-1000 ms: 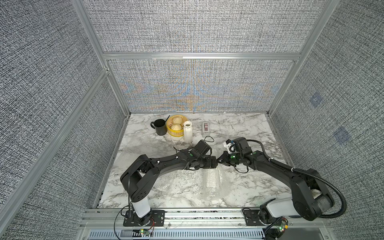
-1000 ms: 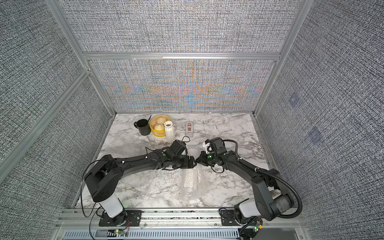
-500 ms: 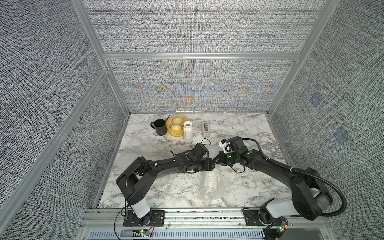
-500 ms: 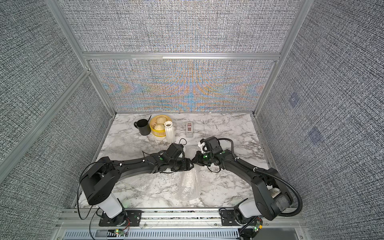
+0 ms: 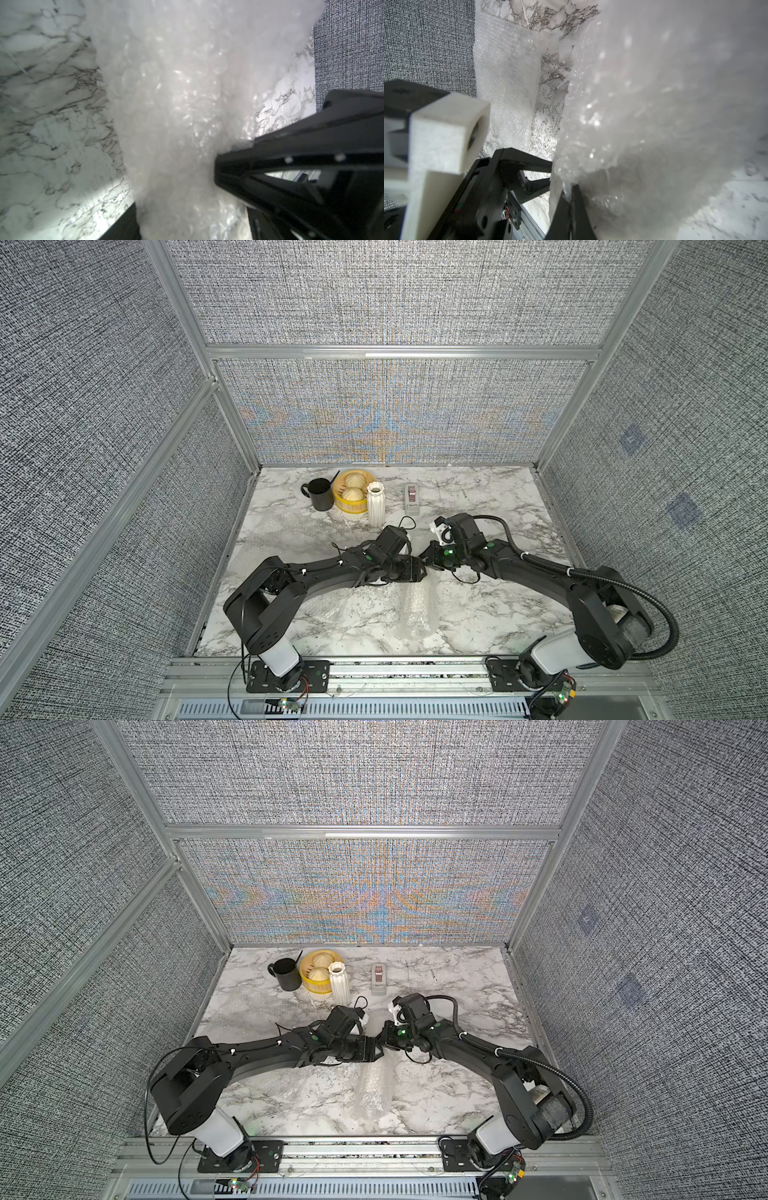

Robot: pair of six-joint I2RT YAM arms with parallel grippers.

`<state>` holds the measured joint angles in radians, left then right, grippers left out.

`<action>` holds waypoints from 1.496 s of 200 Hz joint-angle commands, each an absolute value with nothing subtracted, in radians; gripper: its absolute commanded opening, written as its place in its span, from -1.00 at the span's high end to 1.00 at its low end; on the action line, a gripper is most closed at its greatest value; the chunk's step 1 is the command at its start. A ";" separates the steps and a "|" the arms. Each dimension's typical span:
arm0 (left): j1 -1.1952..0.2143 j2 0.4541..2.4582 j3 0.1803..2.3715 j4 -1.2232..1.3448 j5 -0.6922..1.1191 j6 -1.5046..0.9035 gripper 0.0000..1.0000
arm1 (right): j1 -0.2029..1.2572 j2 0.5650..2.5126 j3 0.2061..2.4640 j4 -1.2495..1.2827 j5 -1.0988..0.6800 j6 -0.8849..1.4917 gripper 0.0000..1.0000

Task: Wrap vases in bubble wrap
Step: Wrap the vase in bubble wrap.

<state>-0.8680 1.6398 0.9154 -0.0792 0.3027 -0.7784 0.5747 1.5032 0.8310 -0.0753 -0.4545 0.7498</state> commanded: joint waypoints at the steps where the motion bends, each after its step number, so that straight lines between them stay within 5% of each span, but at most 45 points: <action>1: -0.869 1.611 0.902 -0.009 0.333 -0.776 -0.48 | 0.580 1.515 0.825 -0.049 -0.439 0.756 1.00; 59: -0.870 1.493 0.804 -0.024 0.245 -0.872 -0.50 | 0.589 1.514 0.790 -0.032 -0.416 0.765 1.00; 157: -0.932 1.431 0.796 -0.007 0.182 -0.916 -0.84 | 0.614 1.542 0.809 -0.027 -0.409 0.764 1.00; 206: -0.948 1.503 0.829 0.000 0.242 -0.874 -0.66 | 0.614 1.528 0.815 -0.032 -0.407 0.764 1.00; 264: -0.948 1.560 0.811 0.027 0.265 -0.864 -0.10 | 0.614 1.499 0.821 -0.076 -0.387 0.738 1.00; 299: -0.947 1.581 0.814 -0.004 0.252 -0.849 0.05 | 0.612 1.468 0.826 -0.111 -0.356 0.719 0.92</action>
<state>-0.9466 1.5600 0.8074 0.0181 0.2394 -0.8780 0.6128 1.4796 0.8158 -0.0631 -0.3824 0.7437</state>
